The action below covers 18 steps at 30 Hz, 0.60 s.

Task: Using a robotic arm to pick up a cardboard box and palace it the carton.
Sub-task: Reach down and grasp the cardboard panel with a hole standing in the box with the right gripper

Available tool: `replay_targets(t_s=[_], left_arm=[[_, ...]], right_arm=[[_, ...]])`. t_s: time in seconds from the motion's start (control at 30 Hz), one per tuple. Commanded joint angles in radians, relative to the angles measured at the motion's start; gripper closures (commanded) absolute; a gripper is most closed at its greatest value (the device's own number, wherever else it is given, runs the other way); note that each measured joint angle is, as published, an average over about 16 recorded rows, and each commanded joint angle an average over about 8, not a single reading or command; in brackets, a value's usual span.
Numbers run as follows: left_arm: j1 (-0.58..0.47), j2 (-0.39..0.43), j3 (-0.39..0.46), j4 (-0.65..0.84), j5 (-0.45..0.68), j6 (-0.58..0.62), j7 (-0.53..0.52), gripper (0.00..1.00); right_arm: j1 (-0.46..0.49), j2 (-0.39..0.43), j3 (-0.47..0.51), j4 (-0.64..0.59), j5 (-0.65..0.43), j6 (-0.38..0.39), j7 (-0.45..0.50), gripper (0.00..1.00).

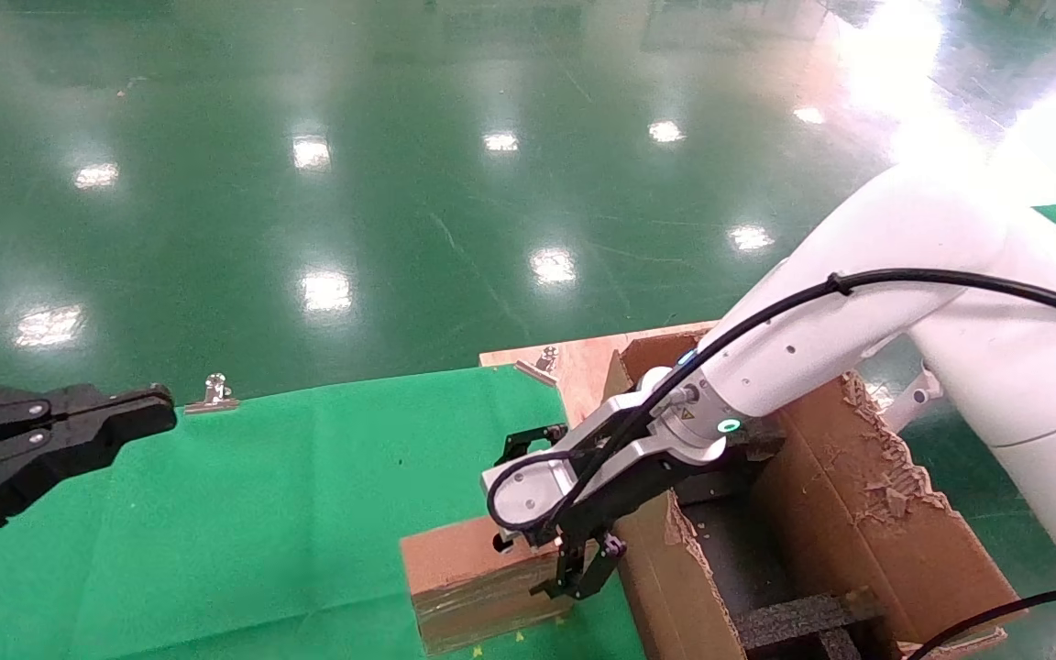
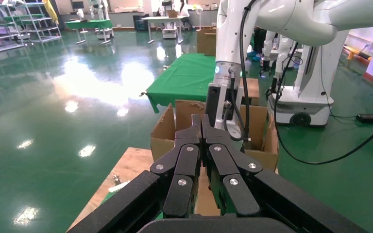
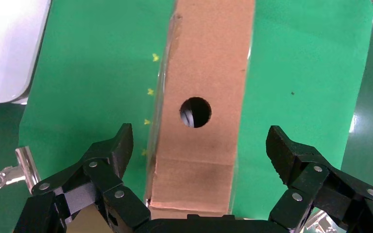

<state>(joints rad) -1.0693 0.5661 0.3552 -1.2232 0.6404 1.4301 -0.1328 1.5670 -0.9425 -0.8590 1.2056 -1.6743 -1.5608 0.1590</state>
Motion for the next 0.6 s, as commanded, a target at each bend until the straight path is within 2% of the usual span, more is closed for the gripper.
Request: replay_targets(t_s=[0.03,0.17,0.2,0.23,0.43,0.47,0.6], left_arm=[[0.000,0.000,0.000,0.000,0.000,0.000,0.000,1.00],[0.000,0.000,0.000,0.000,0.000,0.000,0.000,1.00],[0.000,0.000,0.000,0.000,0.000,0.000,0.000,0.93],[0.000,0.000,0.000,0.000,0.000,0.000,0.000,0.80],[0.000,0.000,0.000,0.000,0.000,0.000,0.000,0.05],[0.000,0.000,0.000,0.000,0.000,0.000,0.000,0.00],[0.000,0.000,0.000,0.000,0.000,0.000,0.000,0.00]], right_arm=[[0.005,-0.003,-0.012,0.003,-0.003,0.002,-0.001,0.39],[0.009,-0.004,-0.024,0.008,-0.008,0.009,-0.003,0.89],[0.010,-0.004,-0.025,0.008,-0.009,0.011,-0.004,0.96],[0.011,-0.004,-0.026,0.008,-0.009,0.012,-0.003,1.00],[0.010,-0.004,-0.027,0.008,-0.008,0.015,-0.001,1.00],[0.010,-0.003,-0.027,0.008,-0.007,0.015,-0.001,1.00],[0.009,-0.003,-0.025,0.009,-0.006,0.014,-0.002,1.00]])
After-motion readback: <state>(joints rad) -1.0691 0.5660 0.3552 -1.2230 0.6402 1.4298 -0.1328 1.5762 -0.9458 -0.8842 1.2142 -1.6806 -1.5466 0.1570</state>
